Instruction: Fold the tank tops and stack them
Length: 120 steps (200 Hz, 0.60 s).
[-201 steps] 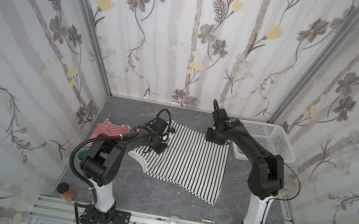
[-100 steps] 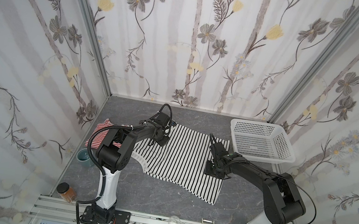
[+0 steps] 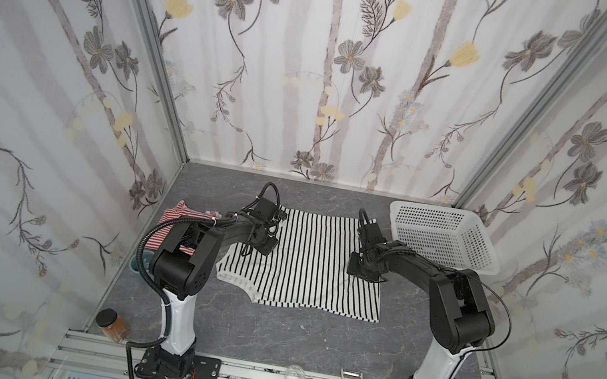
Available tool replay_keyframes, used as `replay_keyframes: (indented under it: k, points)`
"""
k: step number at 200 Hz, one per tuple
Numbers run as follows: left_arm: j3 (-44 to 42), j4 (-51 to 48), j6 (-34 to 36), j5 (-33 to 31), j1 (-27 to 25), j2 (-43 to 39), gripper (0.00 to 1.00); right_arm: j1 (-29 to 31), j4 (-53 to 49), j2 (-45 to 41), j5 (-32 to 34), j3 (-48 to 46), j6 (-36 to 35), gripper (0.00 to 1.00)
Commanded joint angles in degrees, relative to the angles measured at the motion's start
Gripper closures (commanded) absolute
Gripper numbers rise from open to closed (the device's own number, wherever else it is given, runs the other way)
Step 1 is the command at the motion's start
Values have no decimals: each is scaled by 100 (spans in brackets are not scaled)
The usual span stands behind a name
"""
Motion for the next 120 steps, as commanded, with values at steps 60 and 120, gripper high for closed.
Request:
replay_keyframes:
  k: [60,120]
  points:
    - [148,-237,111,-499,110,-57,66,202,-266,-875,-220,-172,-140,50]
    - [1237,-256,250,-465,132,627,65,269,-122,-2787,-171,-1749,372,48]
